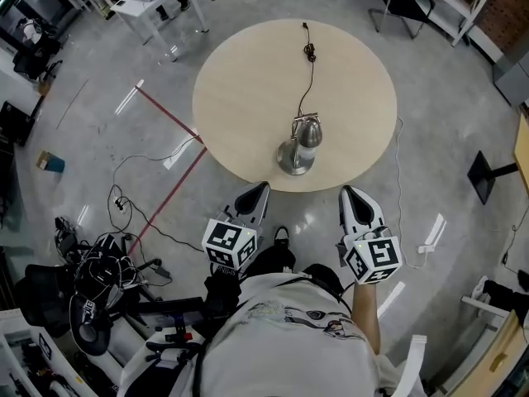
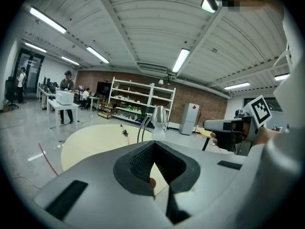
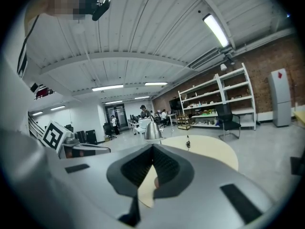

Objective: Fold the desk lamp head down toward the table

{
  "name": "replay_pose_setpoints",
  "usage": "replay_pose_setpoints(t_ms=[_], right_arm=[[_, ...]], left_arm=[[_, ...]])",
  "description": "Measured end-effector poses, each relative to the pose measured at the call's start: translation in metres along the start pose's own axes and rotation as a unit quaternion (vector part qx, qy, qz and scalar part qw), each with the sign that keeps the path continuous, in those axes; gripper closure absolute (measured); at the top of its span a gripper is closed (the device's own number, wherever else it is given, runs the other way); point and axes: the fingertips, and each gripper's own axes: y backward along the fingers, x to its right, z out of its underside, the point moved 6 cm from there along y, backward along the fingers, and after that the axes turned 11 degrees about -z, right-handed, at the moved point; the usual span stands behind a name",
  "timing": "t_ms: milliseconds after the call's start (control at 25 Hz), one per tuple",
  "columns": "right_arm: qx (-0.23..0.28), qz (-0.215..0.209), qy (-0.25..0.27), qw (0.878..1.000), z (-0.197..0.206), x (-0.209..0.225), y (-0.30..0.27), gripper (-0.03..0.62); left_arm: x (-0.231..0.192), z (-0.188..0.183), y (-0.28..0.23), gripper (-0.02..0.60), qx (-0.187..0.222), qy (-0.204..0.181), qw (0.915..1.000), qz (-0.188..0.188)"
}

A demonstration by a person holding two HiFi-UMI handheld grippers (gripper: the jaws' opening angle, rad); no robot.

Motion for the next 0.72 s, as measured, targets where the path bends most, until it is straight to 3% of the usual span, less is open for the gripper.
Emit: replay_pose_setpoints(t_ms=[280,560,720], right_arm=[[-0.004,-0.016,0.011,1.0,-0.016,0.007,-0.031,0.591],[0.0,-0.063,0.02,0.998,-0.04,0.016,-0.06,0.591],[0.002,-0.068,0.013,0.998,-0.049,0.028,-0.07,0.591]], left_arm=[[-0.007,-0.003,-0.019,0.58,-0.005,0.01,0.9999,-0.004],[-0.005,-0.016,-0.023,0.58,0.012,0.014,0.9988,-0.046],[0.001,-0.022,-0.026,0.58,0.016,0.016,0.9977,-0.064]])
